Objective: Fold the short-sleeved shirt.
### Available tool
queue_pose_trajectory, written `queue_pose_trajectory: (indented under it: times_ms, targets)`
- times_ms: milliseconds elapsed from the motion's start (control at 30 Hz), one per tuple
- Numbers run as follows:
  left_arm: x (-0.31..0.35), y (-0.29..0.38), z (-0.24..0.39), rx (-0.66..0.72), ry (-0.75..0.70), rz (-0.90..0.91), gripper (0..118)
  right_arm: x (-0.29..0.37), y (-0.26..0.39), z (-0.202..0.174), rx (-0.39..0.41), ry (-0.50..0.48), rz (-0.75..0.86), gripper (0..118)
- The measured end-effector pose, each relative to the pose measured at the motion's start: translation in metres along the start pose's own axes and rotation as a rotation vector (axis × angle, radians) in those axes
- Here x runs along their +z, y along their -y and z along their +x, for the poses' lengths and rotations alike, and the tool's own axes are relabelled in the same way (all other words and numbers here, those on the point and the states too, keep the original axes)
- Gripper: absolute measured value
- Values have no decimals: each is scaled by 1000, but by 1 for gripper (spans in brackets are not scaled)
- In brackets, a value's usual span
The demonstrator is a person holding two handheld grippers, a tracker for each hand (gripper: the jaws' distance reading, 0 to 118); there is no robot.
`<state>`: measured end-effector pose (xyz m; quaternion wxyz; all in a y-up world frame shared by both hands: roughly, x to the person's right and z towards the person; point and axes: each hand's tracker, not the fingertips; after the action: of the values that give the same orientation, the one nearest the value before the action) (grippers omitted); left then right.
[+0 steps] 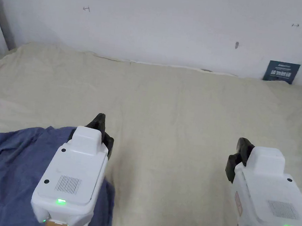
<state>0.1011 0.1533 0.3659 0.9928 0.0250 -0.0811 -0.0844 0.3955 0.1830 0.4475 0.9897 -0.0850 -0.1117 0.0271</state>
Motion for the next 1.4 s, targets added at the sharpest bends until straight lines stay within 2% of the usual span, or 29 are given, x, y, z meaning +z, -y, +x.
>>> queue_pose_trajectory:
  times_ms: [333, 533, 767, 933, 1000, 1033, 1100, 1133, 1167, 1400]
  targets:
    - [40, 15, -127, -17, -272, -68, 0, -27, -13, -119, 8, -294, 39, 1]
    - [72, 23, -185, -35, -390, -113, 0, -29, -15, -179, 16, -417, 34, 1]
    - [87, 35, -210, 5, -440, -182, 0, -27, -15, -208, 32, -483, 30, 1]
    - [71, 45, -214, 85, -374, -258, 0, -28, -15, -203, 46, -478, 29, 1]
    - [59, 43, -206, 119, -343, -298, 4, -31, -16, -198, 51, -465, 28, 1]
    - [51, 44, -205, 145, -321, -334, 14, -32, -15, -194, 54, -457, 25, 1]
    - [33, 48, -205, 213, -280, -387, 72, -36, -14, -187, 59, -439, 22, 1]
    - [13, 58, -214, 255, -250, -429, 97, -38, -13, -183, 63, -424, 19, 1]
    - [1, 65, -212, 292, -203, -490, 118, -40, -13, -179, 65, -414, 15, 1]
    - [-73, 118, -195, 353, -165, -710, 118, -58, -4, -147, 46, -338, -32, 1]
